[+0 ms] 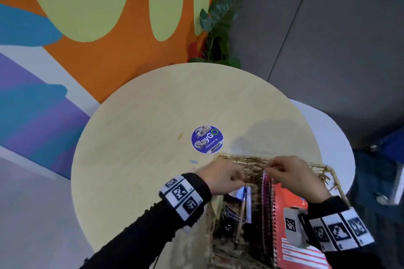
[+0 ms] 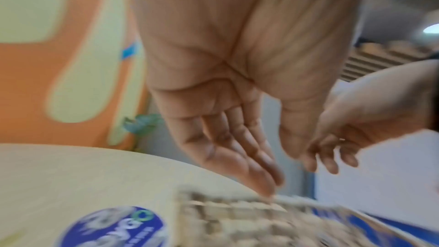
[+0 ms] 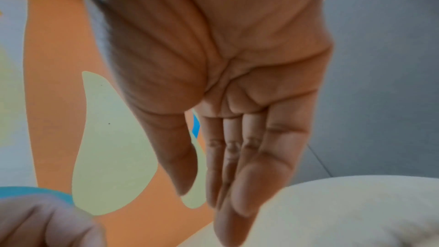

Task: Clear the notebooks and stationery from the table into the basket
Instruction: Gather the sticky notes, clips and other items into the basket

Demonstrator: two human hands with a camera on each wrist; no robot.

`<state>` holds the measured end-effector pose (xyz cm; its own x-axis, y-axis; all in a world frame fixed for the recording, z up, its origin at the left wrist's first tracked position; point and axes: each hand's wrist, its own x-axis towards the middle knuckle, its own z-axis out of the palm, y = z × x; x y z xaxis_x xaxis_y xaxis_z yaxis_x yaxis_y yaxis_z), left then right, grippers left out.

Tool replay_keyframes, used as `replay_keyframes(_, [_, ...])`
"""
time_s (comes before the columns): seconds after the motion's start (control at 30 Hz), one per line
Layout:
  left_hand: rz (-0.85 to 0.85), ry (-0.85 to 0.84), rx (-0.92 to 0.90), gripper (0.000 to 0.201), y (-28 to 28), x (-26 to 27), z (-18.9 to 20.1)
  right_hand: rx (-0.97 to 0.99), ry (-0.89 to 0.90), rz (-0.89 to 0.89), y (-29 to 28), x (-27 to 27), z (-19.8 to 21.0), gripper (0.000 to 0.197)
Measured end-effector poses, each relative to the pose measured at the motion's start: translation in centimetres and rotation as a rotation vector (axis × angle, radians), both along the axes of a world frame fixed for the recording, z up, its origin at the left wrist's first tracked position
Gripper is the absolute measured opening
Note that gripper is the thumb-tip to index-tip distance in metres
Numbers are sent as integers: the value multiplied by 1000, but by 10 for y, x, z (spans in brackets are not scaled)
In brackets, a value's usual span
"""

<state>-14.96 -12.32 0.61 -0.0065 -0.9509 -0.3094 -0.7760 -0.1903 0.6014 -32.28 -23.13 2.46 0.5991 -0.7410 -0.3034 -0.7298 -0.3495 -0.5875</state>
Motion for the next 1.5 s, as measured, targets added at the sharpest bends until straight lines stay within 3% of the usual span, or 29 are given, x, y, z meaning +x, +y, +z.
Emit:
replay_keyframes(0.07, [309, 102, -90, 17, 6, 41, -12, -13, -88, -14, -12, 32, 7, 9])
replay_keyframes(0.13, [527, 69, -132, 13, 10, 81, -28, 9, -160, -15, -22, 71, 11, 8])
replay_keyframes(0.27, [711, -14, -25, 12, 5, 150, -70, 25, -219, 46, -24, 159, 4, 18])
replay_keyframes(0.4, [752, -59, 57, 18, -16, 187, -99, 33, 45, 162, -5, 226, -32, 18])
replay_keyframes(0.53, [735, -33, 113, 21, -48, 204, -114, 34, 332, 240, 0, 258, -61, 19])
replay_keyframes(0.63, [691, -48, 150, 27, -65, 210, -123, -41, 440, 214, -4, 268, -68, 9])
replay_keyframes(0.73, [627, -110, 206, 25, -73, 212, -127, -2, 579, 255, -2, 276, -70, 15])
replay_keyframes(0.8, [580, -137, 244, 26, -76, 212, -129, 38, 629, 257, 0, 282, -68, 8])
replay_keyframes(0.87, [536, -166, 270, 27, -75, 211, -128, 75, 663, 245, 1, 290, -73, 27])
replay_keyframes(0.93, [520, -169, 273, 28, -73, 210, -127, 71, 761, 328, 8, 293, -74, 23])
replay_keyframes(0.97, [519, -155, 271, 29, -70, 211, -125, 69, 814, 378, 12, 293, -74, 13])
replay_keyframes(1.03, [523, -103, 253, 28, -63, 214, -121, -29, 908, 498, 22, 284, -76, 37])
replay_keyframes(1.1, [537, -35, 218, 27, -53, 219, -115, -140, 930, 543, 35, 275, -77, 46])
replay_keyframes(1.3, [694, 109, 4, 11, -6, 232, -88, -43, 738, 260, 37, 285, -93, 44])
replay_keyframes(1.4, [752, 134, -76, 9, 22, 235, -82, -85, 990, 405, 45, 289, -89, 64])
replay_keyframes(1.5, [780, 143, -98, 11, 48, 230, -82, -158, 1138, 586, 47, 290, -78, 67])
